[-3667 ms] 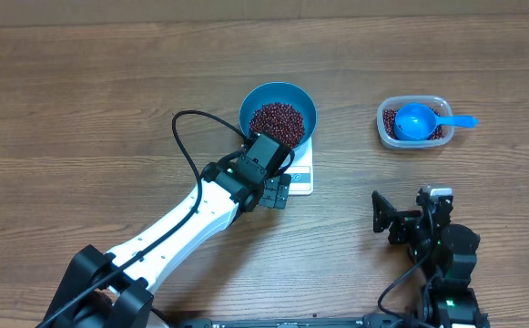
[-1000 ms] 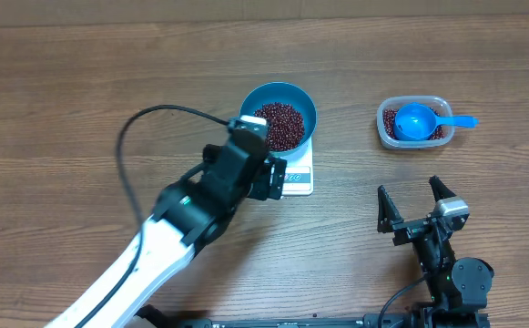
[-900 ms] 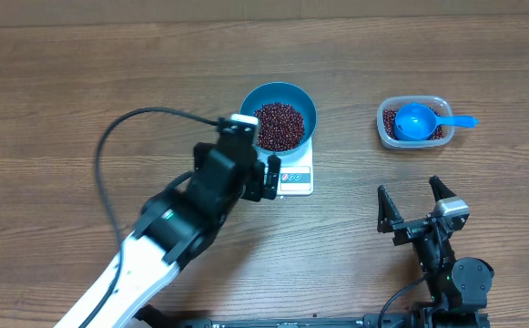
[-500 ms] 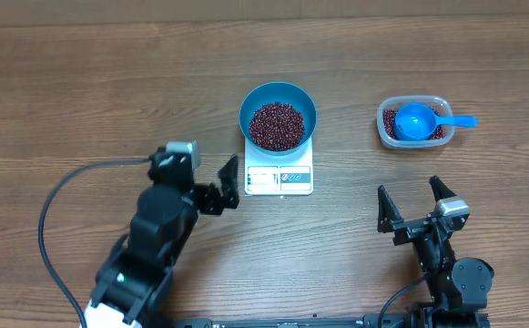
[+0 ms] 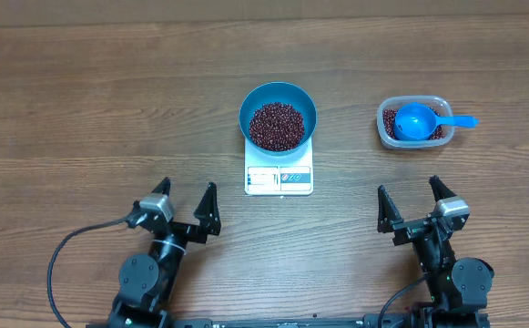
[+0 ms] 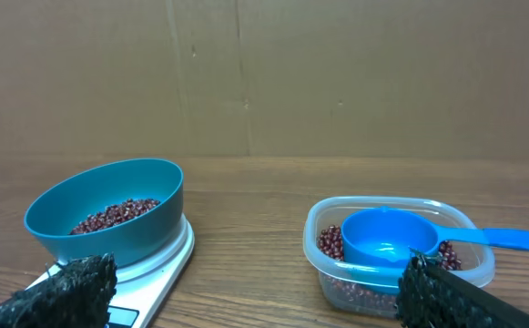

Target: Scoop item into bowl and weigh 150g on scale

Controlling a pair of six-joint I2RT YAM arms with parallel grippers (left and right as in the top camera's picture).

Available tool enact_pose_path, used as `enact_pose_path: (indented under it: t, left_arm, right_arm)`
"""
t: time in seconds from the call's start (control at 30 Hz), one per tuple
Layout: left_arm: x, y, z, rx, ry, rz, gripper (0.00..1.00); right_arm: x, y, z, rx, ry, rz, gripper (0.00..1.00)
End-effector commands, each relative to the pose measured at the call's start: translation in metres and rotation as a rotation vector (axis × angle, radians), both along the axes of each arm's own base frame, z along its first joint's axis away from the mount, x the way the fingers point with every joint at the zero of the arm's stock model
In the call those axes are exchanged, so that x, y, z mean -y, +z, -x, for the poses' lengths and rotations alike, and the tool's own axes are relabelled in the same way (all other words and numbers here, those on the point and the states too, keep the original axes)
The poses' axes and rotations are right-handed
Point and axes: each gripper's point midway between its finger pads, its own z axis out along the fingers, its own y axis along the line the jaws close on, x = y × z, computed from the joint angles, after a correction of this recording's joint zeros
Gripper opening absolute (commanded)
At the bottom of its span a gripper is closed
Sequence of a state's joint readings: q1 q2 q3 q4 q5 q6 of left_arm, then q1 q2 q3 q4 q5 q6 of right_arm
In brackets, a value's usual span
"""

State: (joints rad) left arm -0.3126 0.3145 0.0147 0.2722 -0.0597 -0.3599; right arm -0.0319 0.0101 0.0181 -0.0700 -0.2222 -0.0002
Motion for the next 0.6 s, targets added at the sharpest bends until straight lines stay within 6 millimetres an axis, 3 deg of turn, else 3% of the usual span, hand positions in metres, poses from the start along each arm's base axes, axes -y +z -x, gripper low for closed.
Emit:
enact_pose_path:
  t: [0.0,0.17,0.33,0.57]
  left_arm:
    - [-0.009,0.002,0.004,0.022,0.029,-0.013,1.00]
    - [-0.038,-0.014,0.012,-0.022,0.134,-0.070,1.00]
    - [-0.058,-0.016,0.011,-0.018,0.212,-0.170,1.00]
    - [-0.063,-0.016,0.011,0.005,0.220,-0.361,1.00]
  right_arm:
    - [-0.001,-0.002,0.000,0.002,0.007,-0.004,1.00]
    - [-0.001,-0.002,0.000,0.002,0.007,-0.004,1.00]
    - [-0.001,-0.002,0.000,0.002,0.007,-0.004,1.00]
    - [-0.001,-0.002,0.000,0.002,0.007,-0.004,1.00]
